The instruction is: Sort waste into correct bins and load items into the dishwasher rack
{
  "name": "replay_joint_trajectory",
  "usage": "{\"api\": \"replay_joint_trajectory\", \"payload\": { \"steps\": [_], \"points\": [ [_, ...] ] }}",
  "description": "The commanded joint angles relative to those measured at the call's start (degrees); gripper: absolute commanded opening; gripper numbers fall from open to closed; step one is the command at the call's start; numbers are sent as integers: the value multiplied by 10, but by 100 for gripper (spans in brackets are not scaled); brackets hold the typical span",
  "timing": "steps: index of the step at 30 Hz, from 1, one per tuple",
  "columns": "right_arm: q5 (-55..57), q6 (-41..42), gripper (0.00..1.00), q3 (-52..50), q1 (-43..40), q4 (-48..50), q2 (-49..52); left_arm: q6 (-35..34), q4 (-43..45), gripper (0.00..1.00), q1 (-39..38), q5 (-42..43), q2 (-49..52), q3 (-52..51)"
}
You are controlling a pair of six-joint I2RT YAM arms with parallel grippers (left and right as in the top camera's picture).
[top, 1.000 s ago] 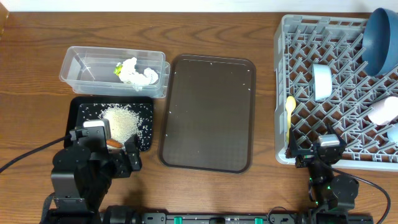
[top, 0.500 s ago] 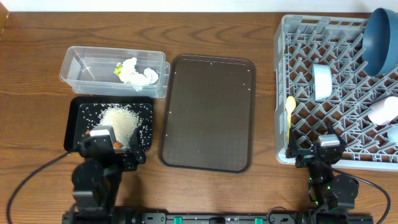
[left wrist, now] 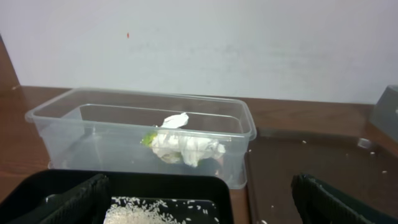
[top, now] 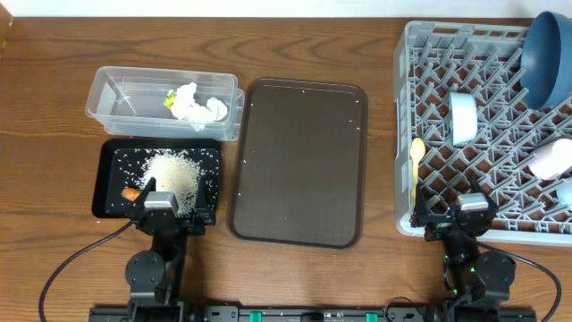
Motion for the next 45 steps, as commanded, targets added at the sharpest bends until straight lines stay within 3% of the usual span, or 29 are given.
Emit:
{"api": "replay_joint_trajectory", "payload": {
  "steps": [1,4,45],
  "points": [
    [2,-3,99,-1,2,-3,-4,24,-16,94,4,-7,-16,-16],
    [2,-3,99,-1,2,-3,-4,24,-63,94,4,-7,-18,-16],
    [2,-3,99,-1,2,-3,-4,24,-61,95,4,-11,-16,-16]
  ]
}}
